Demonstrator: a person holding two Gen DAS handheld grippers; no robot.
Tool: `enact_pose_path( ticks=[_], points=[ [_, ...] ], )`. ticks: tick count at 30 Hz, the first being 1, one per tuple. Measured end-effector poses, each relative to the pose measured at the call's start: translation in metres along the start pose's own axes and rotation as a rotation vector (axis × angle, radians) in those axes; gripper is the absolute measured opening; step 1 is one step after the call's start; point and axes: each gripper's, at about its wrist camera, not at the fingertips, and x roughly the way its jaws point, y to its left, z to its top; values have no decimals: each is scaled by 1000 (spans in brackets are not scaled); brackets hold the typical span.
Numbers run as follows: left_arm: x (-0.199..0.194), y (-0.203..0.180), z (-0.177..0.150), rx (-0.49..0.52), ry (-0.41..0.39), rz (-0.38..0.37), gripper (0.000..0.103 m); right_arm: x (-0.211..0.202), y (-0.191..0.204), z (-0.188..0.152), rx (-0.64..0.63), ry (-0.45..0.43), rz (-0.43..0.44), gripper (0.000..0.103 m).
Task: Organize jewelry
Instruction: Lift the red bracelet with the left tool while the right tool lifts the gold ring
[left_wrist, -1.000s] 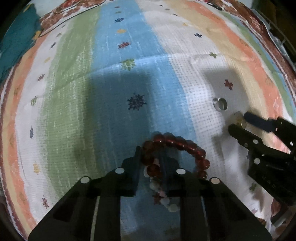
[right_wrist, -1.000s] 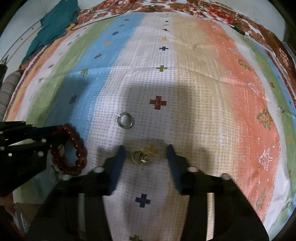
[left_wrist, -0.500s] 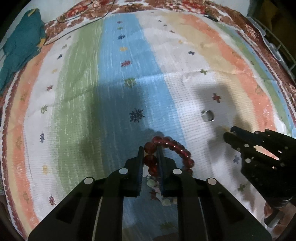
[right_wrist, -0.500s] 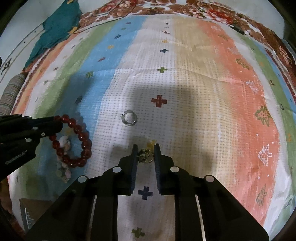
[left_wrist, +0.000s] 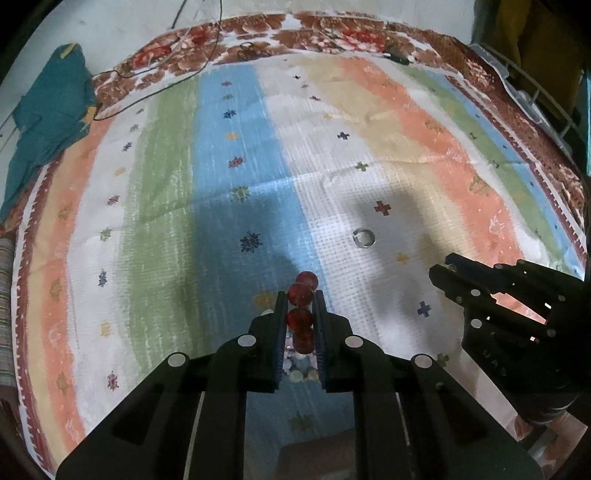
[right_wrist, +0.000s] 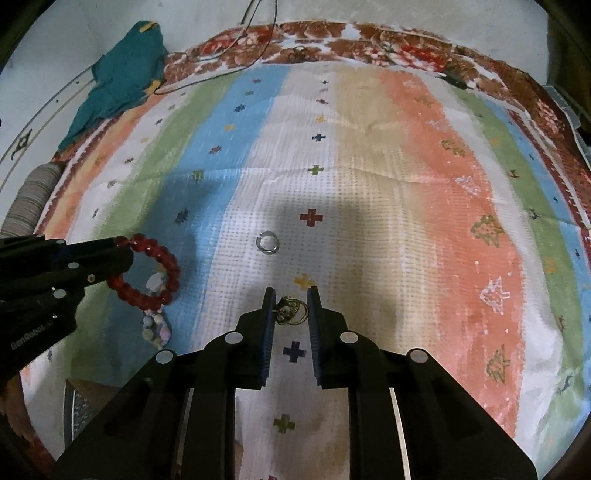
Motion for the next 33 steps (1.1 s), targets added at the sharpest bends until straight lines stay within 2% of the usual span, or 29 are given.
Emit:
enact_pose_path(
  ticks=[10,20,33],
  points=[
    [-41,1,-10,-20,-78,-8,13,-31,8,-5,-11,-63,7,18],
    [-75,5,-27,-40,-153,-50,13,-54,20,-19,-33,-119,2,18],
    [-109,-1,-48,-35,-239,-83,13,-84,33,-33,-69,-185,49,18]
  ],
)
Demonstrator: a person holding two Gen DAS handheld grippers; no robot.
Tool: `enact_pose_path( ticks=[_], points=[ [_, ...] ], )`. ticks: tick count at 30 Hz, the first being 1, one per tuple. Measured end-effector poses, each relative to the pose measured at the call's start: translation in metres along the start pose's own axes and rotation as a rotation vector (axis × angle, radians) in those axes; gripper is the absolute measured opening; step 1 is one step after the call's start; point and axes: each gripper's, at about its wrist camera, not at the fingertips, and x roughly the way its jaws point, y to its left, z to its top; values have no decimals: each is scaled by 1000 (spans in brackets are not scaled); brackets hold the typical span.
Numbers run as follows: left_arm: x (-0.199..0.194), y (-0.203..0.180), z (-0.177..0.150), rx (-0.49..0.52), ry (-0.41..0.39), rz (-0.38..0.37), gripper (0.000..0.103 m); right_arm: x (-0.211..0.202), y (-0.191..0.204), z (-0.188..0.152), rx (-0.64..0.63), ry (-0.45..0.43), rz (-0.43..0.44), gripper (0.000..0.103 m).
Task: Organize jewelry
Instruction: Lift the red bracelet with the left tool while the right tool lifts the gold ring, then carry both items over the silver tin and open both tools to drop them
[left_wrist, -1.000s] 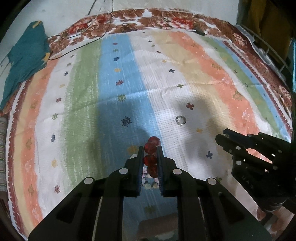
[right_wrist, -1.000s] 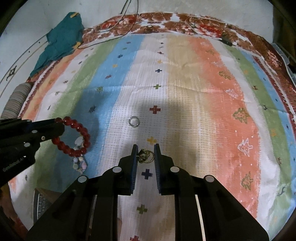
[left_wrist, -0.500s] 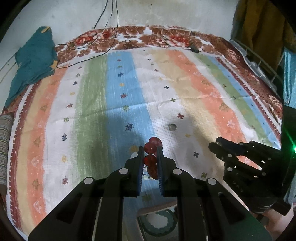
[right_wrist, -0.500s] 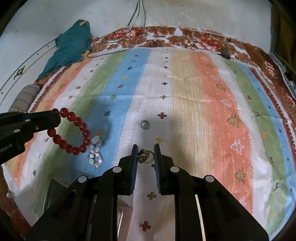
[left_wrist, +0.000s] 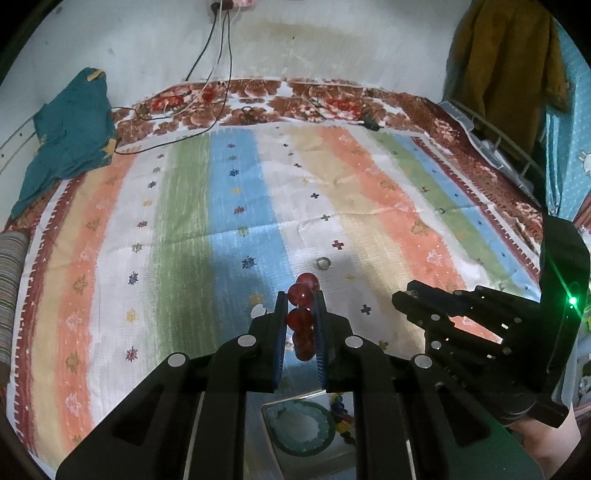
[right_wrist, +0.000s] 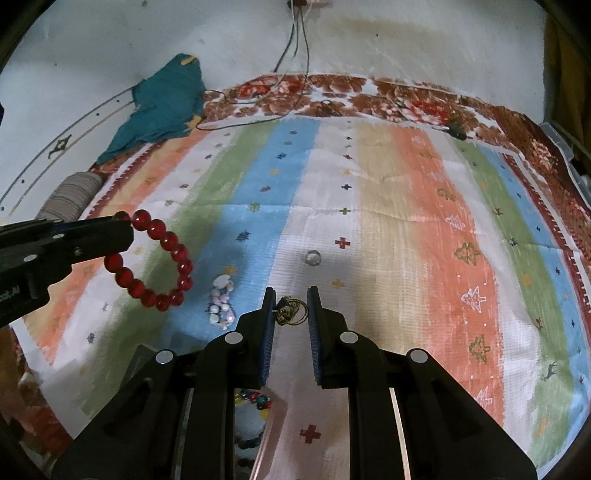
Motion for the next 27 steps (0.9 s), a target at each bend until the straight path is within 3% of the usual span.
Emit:
enact_pose_path(
  ticks=[27],
  points=[
    [-51,-10,-40,21,-63,-43,13,-47,19,-27,-10,-57,95,18]
  ],
)
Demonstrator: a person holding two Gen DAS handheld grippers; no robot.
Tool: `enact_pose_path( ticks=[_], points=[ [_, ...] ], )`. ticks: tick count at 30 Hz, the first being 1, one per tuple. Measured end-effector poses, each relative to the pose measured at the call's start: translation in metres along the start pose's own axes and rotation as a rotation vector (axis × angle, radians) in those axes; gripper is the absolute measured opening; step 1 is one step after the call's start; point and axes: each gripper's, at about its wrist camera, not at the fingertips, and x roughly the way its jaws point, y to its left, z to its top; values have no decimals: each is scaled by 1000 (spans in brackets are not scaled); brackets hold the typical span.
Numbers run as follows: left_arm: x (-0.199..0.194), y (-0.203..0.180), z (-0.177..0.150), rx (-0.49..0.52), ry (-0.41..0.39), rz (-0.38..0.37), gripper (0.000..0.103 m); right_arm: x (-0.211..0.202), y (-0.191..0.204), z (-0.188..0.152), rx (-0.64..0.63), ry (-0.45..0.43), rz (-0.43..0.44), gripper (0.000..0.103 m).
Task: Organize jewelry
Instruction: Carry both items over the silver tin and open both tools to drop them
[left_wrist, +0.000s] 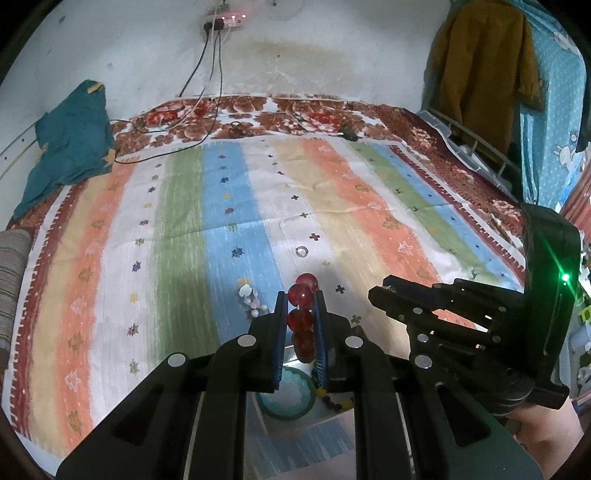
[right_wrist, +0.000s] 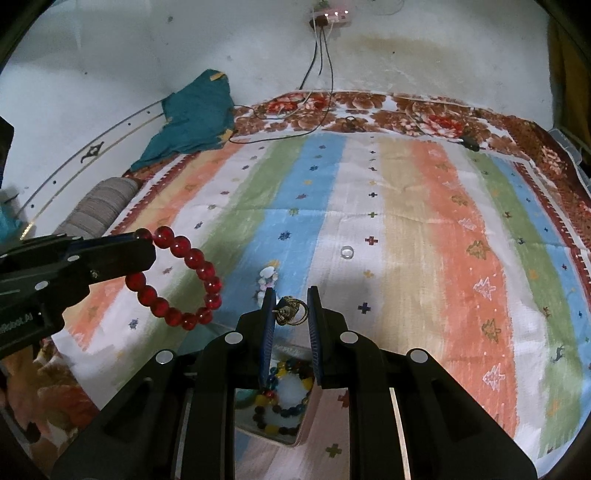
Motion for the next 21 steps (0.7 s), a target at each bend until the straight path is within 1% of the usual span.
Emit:
enact_pose_path(
  ticks=[10,15,16,18,19,21],
  points=[
    [-13,-1,-16,-5,-5,-19,13,-11,9,-14,2,14,60,18],
    [-15,-1,-23,-10,10,-33,14,-12,12,-19,-1,31,85,18],
    [-17,0,-23,-19,3,-34,14,-10,12,-20,1,43,88,20],
    [-20,2,-22,-29,-10,-26,18,-9,12,-23,5,57,81,33],
    [-21,5,-22,-41,-14,-27,20,-9,11,-24,6,57,74,44],
    [-20,9,-22,-53,-9,-22,25,-10,9,-24,7,57,61,44]
  ],
)
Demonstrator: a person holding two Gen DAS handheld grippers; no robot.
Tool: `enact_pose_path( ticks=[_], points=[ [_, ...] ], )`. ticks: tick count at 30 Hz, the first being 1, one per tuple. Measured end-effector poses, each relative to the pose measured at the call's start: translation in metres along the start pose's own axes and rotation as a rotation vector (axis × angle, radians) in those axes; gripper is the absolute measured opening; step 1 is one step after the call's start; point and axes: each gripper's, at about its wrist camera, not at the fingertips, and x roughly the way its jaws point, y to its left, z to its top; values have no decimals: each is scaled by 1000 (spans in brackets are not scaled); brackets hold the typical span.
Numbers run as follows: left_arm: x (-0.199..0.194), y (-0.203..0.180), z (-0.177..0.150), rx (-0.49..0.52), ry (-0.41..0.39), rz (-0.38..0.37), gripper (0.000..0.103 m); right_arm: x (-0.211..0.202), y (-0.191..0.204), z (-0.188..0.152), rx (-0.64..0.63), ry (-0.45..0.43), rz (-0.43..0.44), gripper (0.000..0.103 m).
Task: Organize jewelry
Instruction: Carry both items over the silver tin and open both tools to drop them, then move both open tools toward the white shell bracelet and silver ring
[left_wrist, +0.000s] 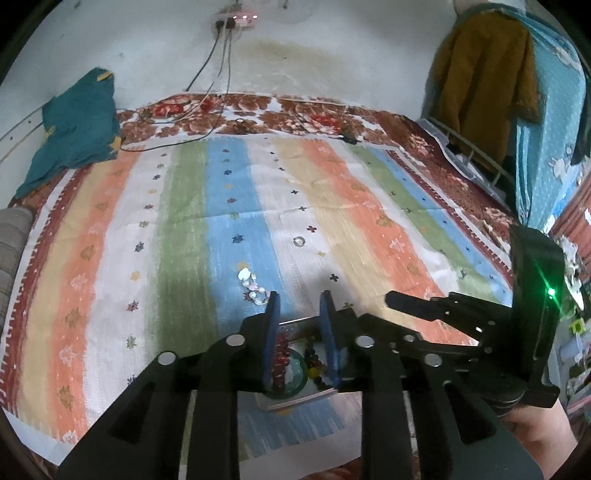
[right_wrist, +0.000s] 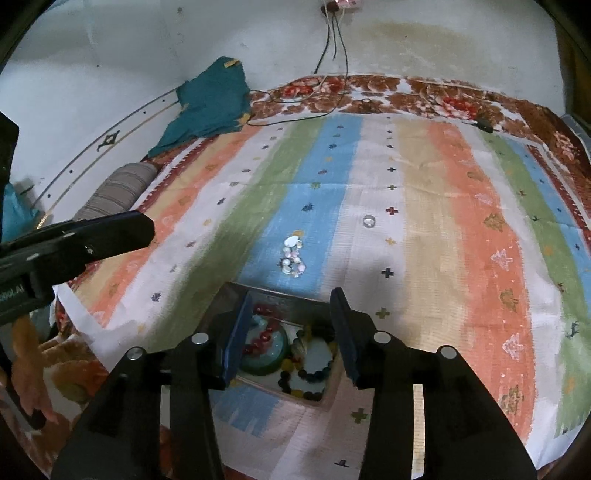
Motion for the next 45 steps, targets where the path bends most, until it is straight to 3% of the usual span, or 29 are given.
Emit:
enact_pose_path(
  ticks=[11,45],
  points=[
    [14,15,2,-44,47,60,42,5,-23,5,65,11,-49,56],
    [77,25,15,-34,219,176,71,42,-64,33,156,71,-116,69]
  ],
)
